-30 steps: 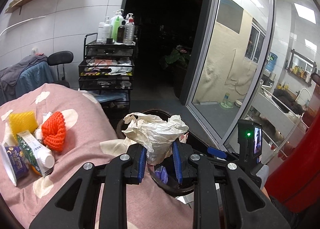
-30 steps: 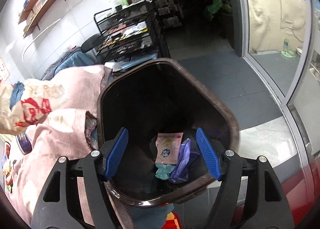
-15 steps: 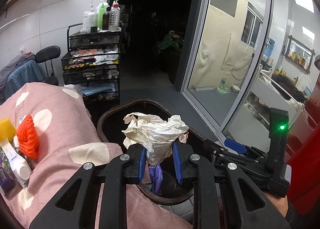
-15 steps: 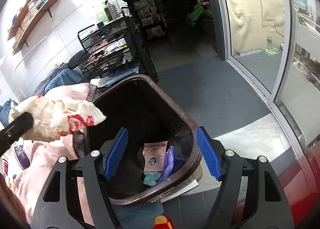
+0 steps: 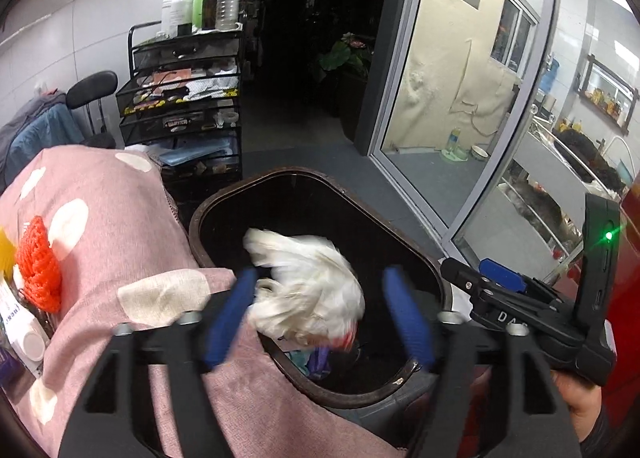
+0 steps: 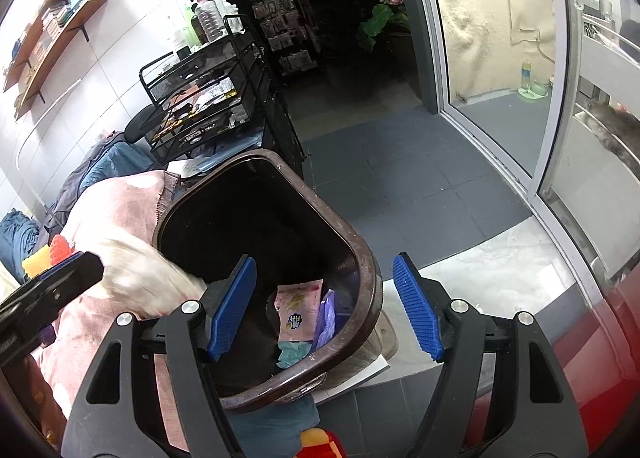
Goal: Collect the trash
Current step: 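Carry both items to the brown bin and open both grippers over it, then move both tools back over the remaining trash on the bedspread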
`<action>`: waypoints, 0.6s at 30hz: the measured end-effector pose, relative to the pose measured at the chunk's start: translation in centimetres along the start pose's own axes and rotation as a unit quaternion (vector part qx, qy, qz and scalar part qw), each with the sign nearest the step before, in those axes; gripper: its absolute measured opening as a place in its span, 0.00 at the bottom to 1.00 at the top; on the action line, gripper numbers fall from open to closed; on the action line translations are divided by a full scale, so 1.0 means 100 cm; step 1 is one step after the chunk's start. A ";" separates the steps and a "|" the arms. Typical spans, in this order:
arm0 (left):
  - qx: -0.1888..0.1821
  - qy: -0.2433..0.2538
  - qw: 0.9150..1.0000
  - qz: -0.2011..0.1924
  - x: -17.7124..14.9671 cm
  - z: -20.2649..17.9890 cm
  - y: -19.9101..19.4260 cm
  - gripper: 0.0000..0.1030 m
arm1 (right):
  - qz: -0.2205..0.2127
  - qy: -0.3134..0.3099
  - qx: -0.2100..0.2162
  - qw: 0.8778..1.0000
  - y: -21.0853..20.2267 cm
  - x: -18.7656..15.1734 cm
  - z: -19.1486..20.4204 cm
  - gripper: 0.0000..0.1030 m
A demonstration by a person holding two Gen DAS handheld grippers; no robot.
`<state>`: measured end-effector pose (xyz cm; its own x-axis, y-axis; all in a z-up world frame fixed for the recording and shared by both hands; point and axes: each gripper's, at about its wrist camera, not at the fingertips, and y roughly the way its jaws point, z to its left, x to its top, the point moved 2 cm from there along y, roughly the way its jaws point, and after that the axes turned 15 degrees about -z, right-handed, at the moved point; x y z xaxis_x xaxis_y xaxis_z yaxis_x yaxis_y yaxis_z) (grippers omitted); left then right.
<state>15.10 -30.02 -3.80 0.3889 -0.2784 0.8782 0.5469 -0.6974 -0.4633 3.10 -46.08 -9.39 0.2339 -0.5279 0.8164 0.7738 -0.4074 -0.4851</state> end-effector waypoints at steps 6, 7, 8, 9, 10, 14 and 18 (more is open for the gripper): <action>-0.006 0.008 1.000 -0.023 0.001 -0.005 -0.015 0.83 | -0.004 -0.002 0.002 1.000 -0.001 0.000 0.001 0.74; -0.008 0.006 1.000 -0.029 0.002 -0.005 -0.018 0.84 | -0.004 -0.002 0.003 1.000 -0.001 0.000 0.001 0.74; -0.009 0.006 0.999 -0.036 0.003 -0.006 -0.023 0.85 | -0.003 -0.002 0.004 1.000 0.000 0.000 0.003 0.74; -0.011 0.006 0.999 -0.043 0.004 -0.006 -0.027 0.86 | -0.003 -0.003 0.005 1.000 0.000 0.000 0.003 0.74; -0.011 0.007 0.999 -0.047 0.005 -0.007 -0.029 0.87 | -0.002 -0.004 0.008 1.000 0.000 0.000 0.005 0.74; -0.007 0.009 0.997 -0.071 0.006 -0.007 -0.048 0.89 | -0.003 -0.013 0.019 1.000 0.001 -0.001 0.015 0.75; 0.007 0.018 0.995 -0.097 0.005 -0.005 -0.065 0.91 | -0.004 -0.020 0.036 0.999 -0.001 -0.002 0.027 0.75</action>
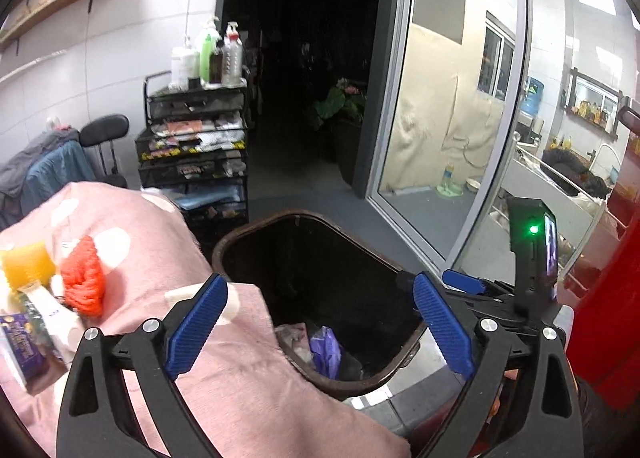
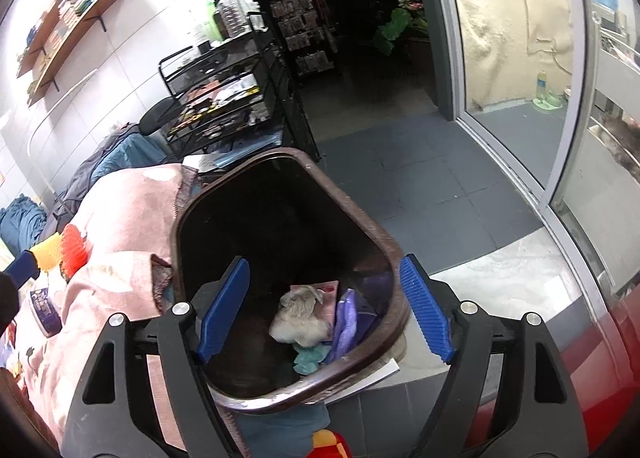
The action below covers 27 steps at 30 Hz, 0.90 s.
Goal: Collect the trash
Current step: 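Move both tools back over the remaining trash on the bedspread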
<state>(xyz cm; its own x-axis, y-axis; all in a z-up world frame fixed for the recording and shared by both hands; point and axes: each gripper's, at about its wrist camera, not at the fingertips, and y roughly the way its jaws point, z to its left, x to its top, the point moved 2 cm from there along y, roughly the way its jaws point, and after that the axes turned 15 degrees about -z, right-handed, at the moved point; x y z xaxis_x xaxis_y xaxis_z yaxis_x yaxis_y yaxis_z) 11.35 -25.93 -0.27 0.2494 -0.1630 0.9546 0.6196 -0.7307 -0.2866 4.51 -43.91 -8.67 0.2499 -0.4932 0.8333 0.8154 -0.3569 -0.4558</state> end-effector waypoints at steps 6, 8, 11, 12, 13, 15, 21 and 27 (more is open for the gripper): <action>0.034 0.005 0.999 -0.026 0.000 0.014 -0.023 0.92 | -0.003 -0.023 0.036 0.999 -0.002 -0.001 0.030 0.78; 0.049 0.006 0.998 -0.034 0.000 0.020 -0.030 0.93 | -0.002 -0.032 0.049 0.998 -0.003 -0.002 0.041 0.79; 0.066 0.005 0.997 -0.037 -0.004 0.030 -0.041 0.93 | 0.001 -0.042 0.066 0.997 -0.003 -0.004 0.057 0.79; 0.072 0.001 0.997 -0.037 -0.006 0.034 -0.045 0.94 | 0.002 -0.045 0.073 0.996 -0.004 -0.005 0.063 0.79; 0.078 -0.003 0.996 -0.037 -0.007 0.039 -0.049 0.94 | 0.003 -0.048 0.080 0.996 -0.004 -0.006 0.068 0.79; 0.091 -0.012 0.995 -0.035 -0.011 0.049 -0.057 0.94 | 0.005 -0.054 0.088 0.995 -0.004 -0.007 0.077 0.79; 0.139 -0.049 0.989 -0.031 -0.025 0.087 -0.080 0.94 | 0.013 -0.075 0.128 0.989 -0.005 -0.012 0.112 0.79; 0.193 -0.072 0.978 -0.021 -0.041 0.129 -0.108 0.94 | 0.017 -0.101 0.173 0.980 -0.008 -0.016 0.150 0.79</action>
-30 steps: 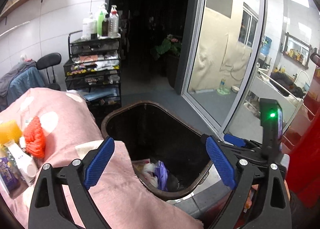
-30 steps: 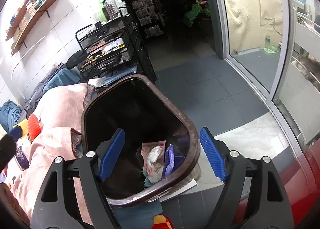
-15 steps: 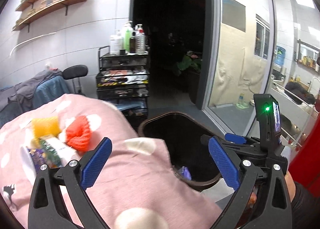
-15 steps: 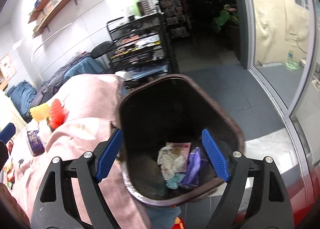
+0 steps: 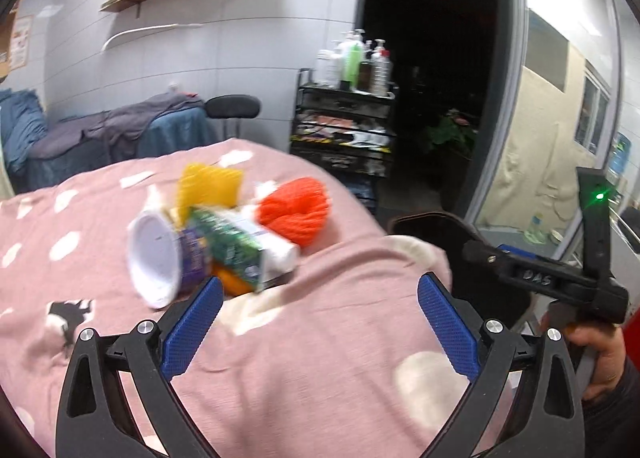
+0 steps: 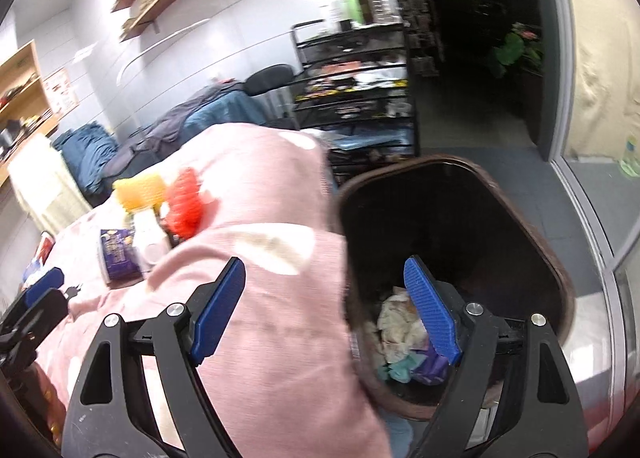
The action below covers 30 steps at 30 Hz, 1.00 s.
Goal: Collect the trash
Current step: 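Move both tools back over the remaining trash on the bedspread, then grasp the blue-and-white cup with the left gripper while the right gripper grasps the orange mesh net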
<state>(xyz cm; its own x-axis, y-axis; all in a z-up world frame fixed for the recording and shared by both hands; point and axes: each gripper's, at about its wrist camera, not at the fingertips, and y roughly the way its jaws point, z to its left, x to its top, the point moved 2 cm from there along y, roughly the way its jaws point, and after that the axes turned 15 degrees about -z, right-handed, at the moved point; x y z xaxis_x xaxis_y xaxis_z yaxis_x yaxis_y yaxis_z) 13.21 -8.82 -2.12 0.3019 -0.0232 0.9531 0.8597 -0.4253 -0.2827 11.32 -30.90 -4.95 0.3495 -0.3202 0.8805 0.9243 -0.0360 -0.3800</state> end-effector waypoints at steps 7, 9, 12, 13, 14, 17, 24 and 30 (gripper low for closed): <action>0.058 -0.002 0.998 0.024 -0.009 0.052 0.002 0.93 | 0.017 -0.018 0.053 0.998 0.014 0.004 0.038 0.79; 0.066 -0.009 0.997 0.034 -0.010 0.065 0.007 0.87 | 0.021 -0.024 0.064 0.997 0.017 0.003 0.049 0.79; 0.076 -0.022 0.995 0.054 -0.010 0.085 0.021 0.79 | 0.027 -0.033 0.078 0.996 0.020 0.001 0.063 0.79; 0.080 -0.029 0.995 0.061 -0.011 0.092 0.026 0.78 | 0.028 -0.036 0.083 0.995 0.020 -0.001 0.066 0.79; 0.080 -0.037 0.994 0.066 -0.010 0.098 0.030 0.75 | 0.031 -0.039 0.087 0.995 0.021 -0.002 0.070 0.79; 0.073 -0.054 0.993 0.079 -0.009 0.109 0.043 0.71 | 0.038 -0.044 0.094 0.994 0.023 -0.005 0.078 0.79; 0.064 -0.028 0.990 0.122 -0.008 0.112 0.081 0.57 | 0.054 -0.049 0.106 0.992 0.031 -0.010 0.089 0.79; 0.048 -0.010 0.987 0.154 -0.014 0.106 0.096 0.15 | 0.062 -0.061 0.125 0.988 0.037 -0.010 0.105 0.79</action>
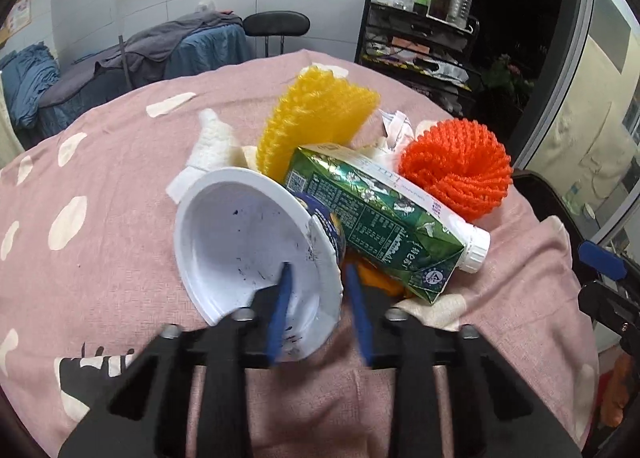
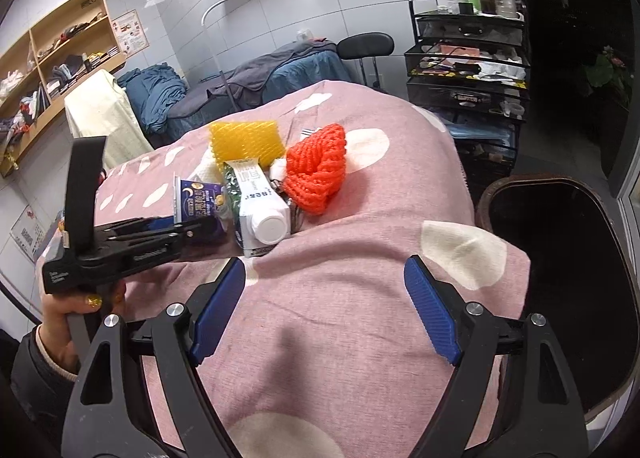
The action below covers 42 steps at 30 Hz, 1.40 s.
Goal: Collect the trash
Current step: 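Grasp the blue-and-white cup with the left gripper while the right gripper grasps the orange mesh net, then carry the orange net to the bin and open the right gripper while the left gripper holds the cup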
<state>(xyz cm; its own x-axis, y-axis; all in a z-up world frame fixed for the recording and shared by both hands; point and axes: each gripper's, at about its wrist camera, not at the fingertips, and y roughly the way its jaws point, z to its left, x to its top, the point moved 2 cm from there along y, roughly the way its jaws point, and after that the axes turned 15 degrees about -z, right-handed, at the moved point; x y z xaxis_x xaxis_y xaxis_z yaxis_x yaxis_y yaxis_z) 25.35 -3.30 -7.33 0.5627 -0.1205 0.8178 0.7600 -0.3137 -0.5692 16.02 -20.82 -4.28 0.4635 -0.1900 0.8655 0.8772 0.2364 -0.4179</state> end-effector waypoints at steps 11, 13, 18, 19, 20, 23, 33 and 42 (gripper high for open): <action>0.009 -0.046 0.997 -0.061 0.003 0.008 -0.042 0.08 | 0.018 -0.011 0.012 1.000 0.040 0.021 0.008 0.79; 0.009 -0.052 0.996 -0.071 0.005 0.008 -0.050 0.08 | 0.022 -0.009 0.009 1.000 0.052 0.028 0.007 0.78; 0.004 -0.066 0.993 -0.095 0.004 0.004 -0.073 0.08 | 0.047 -0.004 -0.010 0.999 0.082 0.035 -0.001 0.64; 0.006 -0.065 0.993 -0.099 0.004 0.003 -0.077 0.08 | 0.057 0.004 -0.009 0.998 0.091 0.035 -0.004 0.60; 0.007 -0.065 0.993 -0.102 0.002 0.003 -0.080 0.08 | 0.063 0.010 -0.007 0.998 0.095 0.036 -0.007 0.54; 0.004 -0.070 0.992 -0.104 -0.002 0.002 -0.086 0.08 | 0.077 0.031 0.002 0.997 0.107 0.035 -0.011 0.36; -0.004 -0.073 0.991 -0.109 -0.008 -0.008 -0.094 0.08 | 0.022 0.016 0.021 0.999 0.077 0.038 0.000 0.13; -0.041 -0.059 0.991 -0.117 -0.007 -0.037 -0.099 0.08 | -0.024 0.016 0.014 0.999 0.021 0.033 -0.008 0.13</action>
<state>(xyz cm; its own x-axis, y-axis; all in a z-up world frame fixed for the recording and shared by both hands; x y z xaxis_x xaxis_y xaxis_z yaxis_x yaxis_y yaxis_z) 16.18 -3.63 -1.92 0.4117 0.0738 0.9083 0.8479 -0.3964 -0.3521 19.53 -21.67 -2.51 0.4255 -0.2328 0.8745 0.8948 0.2526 -0.3682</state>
